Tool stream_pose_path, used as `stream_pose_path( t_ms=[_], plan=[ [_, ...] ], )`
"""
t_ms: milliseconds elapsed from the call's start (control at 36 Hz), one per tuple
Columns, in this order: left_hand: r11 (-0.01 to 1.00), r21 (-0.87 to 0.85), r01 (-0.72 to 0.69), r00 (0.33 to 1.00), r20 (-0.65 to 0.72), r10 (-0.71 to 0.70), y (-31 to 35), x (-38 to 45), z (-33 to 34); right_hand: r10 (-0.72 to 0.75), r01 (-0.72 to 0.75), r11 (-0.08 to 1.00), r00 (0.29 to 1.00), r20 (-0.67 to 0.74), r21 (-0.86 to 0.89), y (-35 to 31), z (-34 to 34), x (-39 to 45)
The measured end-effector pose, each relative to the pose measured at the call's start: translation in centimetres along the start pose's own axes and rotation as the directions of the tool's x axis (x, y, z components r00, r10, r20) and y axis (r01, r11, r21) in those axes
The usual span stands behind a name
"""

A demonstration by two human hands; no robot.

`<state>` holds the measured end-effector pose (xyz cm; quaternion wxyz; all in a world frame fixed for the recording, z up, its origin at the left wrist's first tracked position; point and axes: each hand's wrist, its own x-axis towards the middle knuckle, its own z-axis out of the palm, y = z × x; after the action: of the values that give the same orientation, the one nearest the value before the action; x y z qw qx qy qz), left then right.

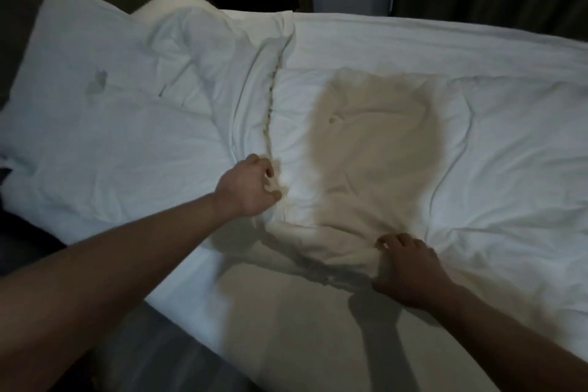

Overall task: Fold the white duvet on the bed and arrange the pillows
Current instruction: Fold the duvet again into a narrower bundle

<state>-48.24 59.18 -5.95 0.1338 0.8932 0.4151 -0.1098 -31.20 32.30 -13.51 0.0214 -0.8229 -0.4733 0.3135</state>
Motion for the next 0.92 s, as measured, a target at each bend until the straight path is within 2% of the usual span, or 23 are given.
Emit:
stream_pose_path(
  t_ms=[111,194,278,389,500,583,667,750,833,889,917],
  plan=[
    [0.992,0.046,0.120,0.993,-0.020,-0.119,-2.7,4.0,-3.1,-0.178,0.185,0.978,0.981,-0.078,0.098,-4.1,-2.1,2.5],
    [0.981,0.113,0.156,0.986,-0.080,-0.147,-4.0,7.5,-4.7,-0.238,0.265,0.951,0.957,-0.166,0.162,-7.3,-2.5,5.8],
    [0.980,0.115,0.162,0.981,-0.130,-0.146,-4.6,11.7,-5.9,-0.233,0.280,0.929,0.951,-0.204,0.244,-10.9,-1.6,9.3],
    [0.985,0.090,0.144,0.972,-0.197,-0.124,-5.1,17.6,-6.6,-0.213,0.274,0.932,0.943,-0.254,0.238,-15.5,0.1,13.7],
    [0.986,0.056,0.159,0.965,-0.218,-0.144,-5.4,22.5,-6.3,-0.190,0.245,0.922,0.961,-0.199,0.299,-18.0,1.8,17.7],
    [0.985,-0.038,0.170,0.963,-0.204,-0.174,-5.8,25.5,-5.1,-0.221,0.264,0.914,0.961,-0.167,0.309,-18.3,2.9,19.8],
    [0.950,-0.158,0.268,0.954,-0.097,-0.285,-7.0,28.7,-3.1,-0.278,0.343,0.891,0.930,-0.241,0.296,-17.4,3.7,20.7],
    [0.912,-0.179,0.370,0.926,-0.005,-0.377,-8.8,30.6,-1.3,-0.352,0.436,0.863,0.881,-0.317,0.254,-16.5,4.0,20.9],
    [0.913,-0.297,0.278,0.942,-0.102,-0.320,-10.6,30.8,-1.4,-0.378,0.466,0.862,0.853,-0.361,0.200,-15.9,3.9,21.5],
    [0.847,-0.487,0.213,0.919,-0.196,-0.343,-11.8,30.0,-2.8,-0.363,0.446,0.879,0.855,-0.370,0.168,-15.6,3.3,21.9],
    [0.781,-0.600,0.176,0.891,-0.240,-0.385,-12.3,29.4,-4.1,-0.347,0.423,0.896,0.857,-0.382,0.137,-15.5,2.6,22.1]
  ],
)
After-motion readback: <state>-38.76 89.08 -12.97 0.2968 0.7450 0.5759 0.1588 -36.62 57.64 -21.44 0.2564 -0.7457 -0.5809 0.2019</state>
